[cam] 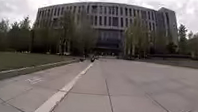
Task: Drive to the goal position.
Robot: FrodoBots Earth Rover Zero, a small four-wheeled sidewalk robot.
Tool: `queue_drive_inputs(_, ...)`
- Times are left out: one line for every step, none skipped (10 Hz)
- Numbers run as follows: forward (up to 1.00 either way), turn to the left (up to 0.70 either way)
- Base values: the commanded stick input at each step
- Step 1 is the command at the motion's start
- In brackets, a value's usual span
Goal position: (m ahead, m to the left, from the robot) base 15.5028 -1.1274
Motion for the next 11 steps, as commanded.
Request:
queue_drive_inputs(0.7,0.0)
queue_drive_inputs(0.7,0.0)
queue_drive_inputs(0.7,0.0)
queue_drive_inputs(0.7,0.0)
queue_drive_inputs(0.7,0.0)
queue_drive_inputs(0.7,0.0)
queue_drive_inputs(0.7,0.0)
queue_drive_inputs(0.7,0.0)
queue_drive_inputs(0.7,0.0)
queue_drive_inputs(0.7,0.0)
queue_drive_inputs(0.7,-0.1)
